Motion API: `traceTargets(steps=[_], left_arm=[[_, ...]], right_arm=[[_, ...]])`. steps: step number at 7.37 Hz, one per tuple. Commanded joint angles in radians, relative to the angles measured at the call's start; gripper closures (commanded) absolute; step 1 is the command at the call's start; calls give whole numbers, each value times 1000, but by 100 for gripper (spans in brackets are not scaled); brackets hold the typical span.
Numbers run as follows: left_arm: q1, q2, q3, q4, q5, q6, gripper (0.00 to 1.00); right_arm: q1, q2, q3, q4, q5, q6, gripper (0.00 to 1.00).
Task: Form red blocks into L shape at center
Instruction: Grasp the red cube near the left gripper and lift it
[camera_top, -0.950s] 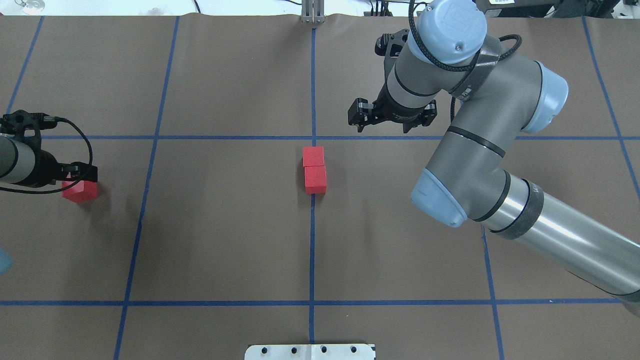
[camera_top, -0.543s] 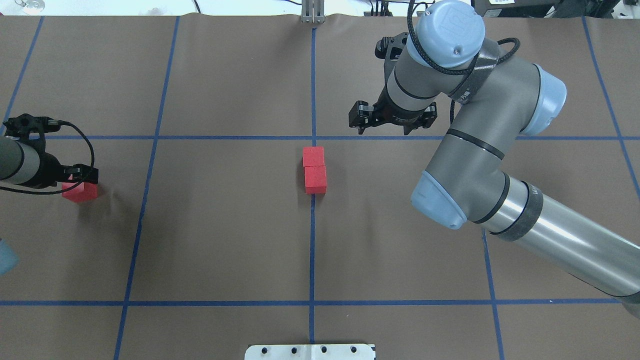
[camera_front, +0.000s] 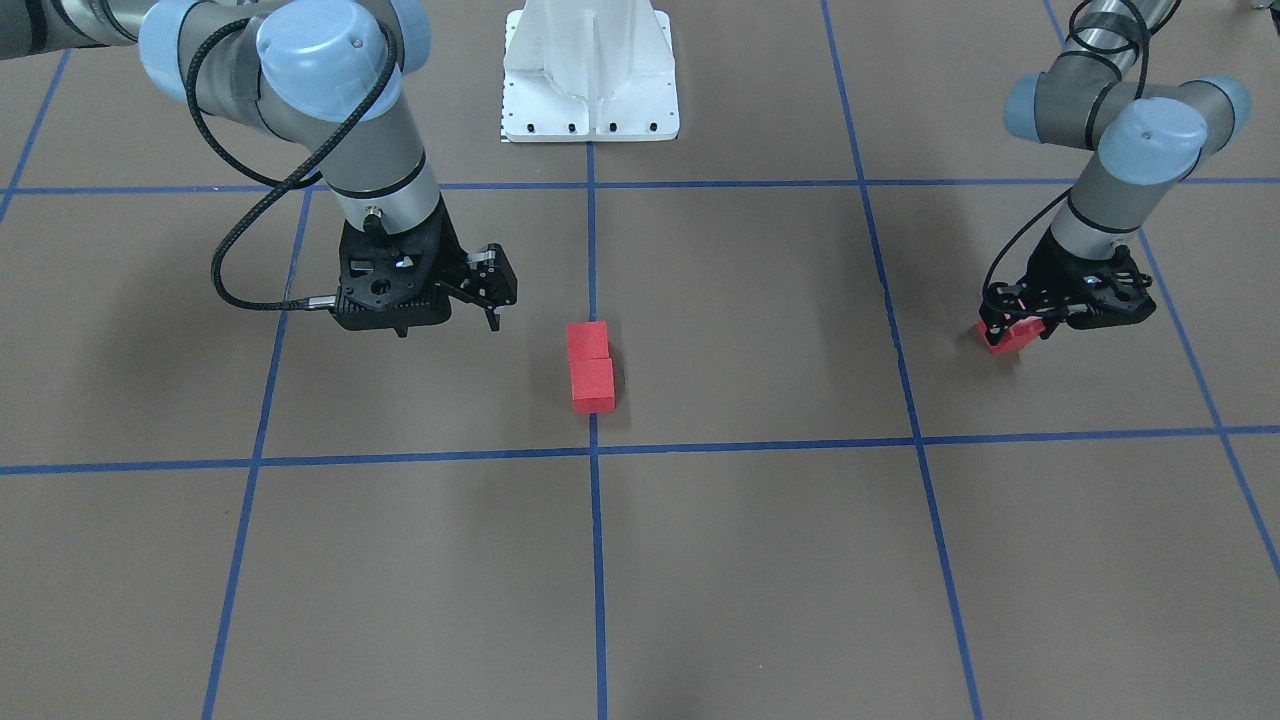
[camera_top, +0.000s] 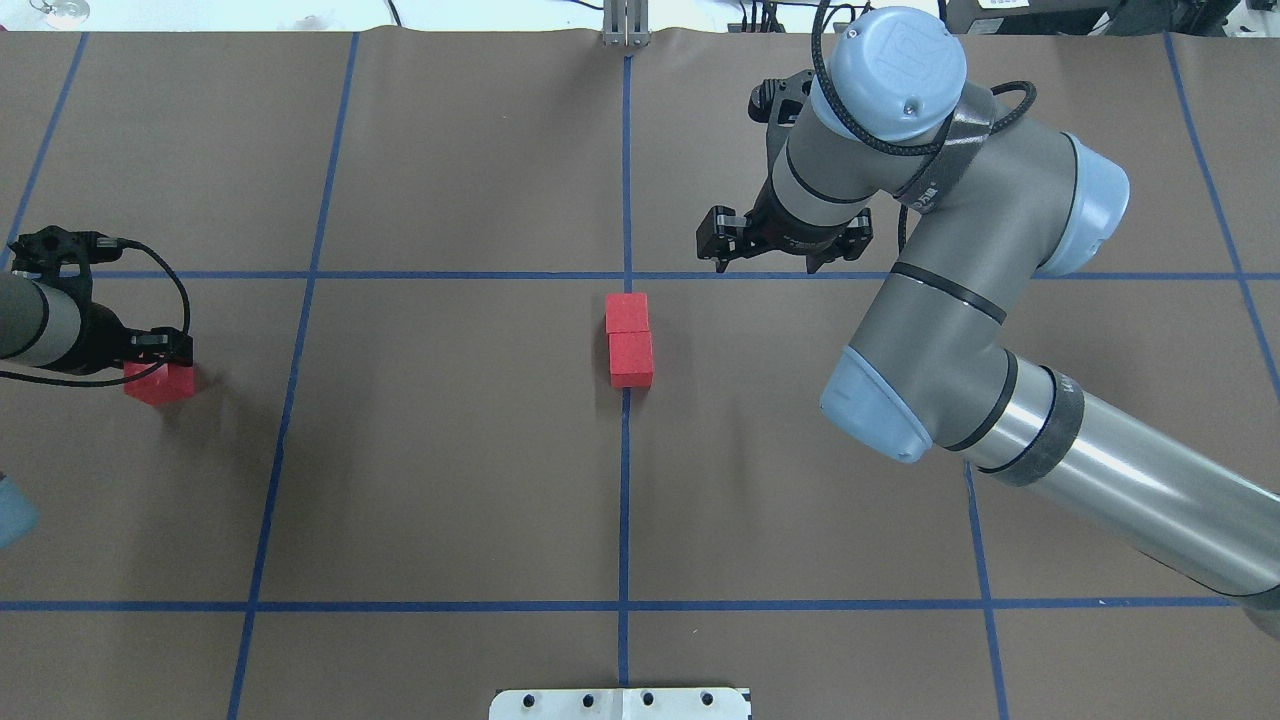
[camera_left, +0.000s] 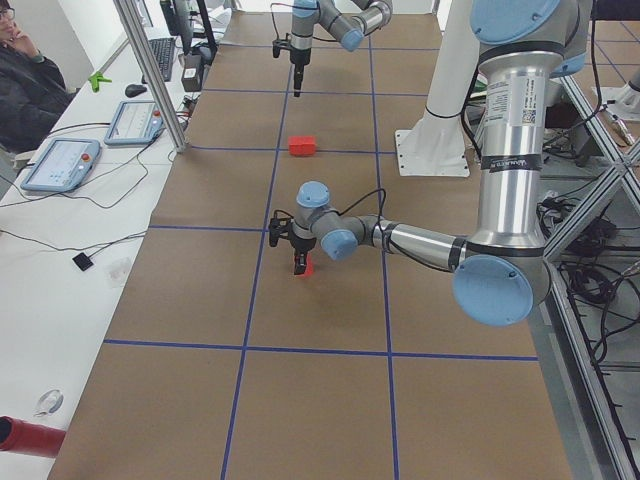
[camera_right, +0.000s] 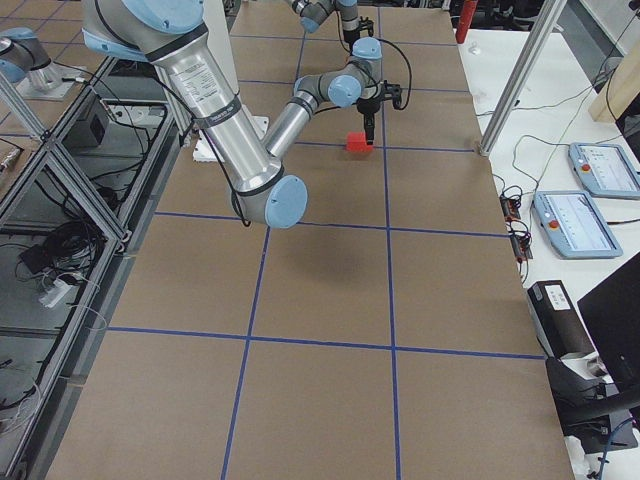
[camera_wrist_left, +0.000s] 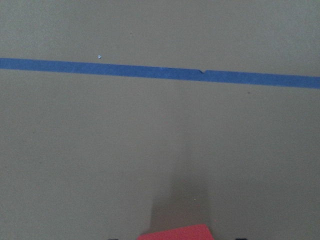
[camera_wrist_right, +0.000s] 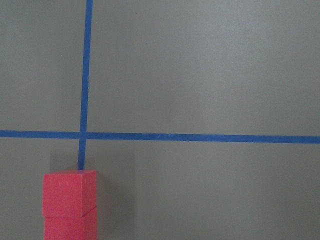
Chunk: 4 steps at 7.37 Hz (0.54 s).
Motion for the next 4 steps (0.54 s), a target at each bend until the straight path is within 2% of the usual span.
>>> traceTargets(steps=[1,2,4], left_arm=[[-6,29,-74,71,-17,-2,100],[-16,5,-105,176,-40,-2,100],[-53,-174,-118,440,-38,-7,100]], right_arm=[[0,2,3,0,1,0,1],[0,2,4,0,1,0,1],[44,-33,27,-2,16,-29,1]])
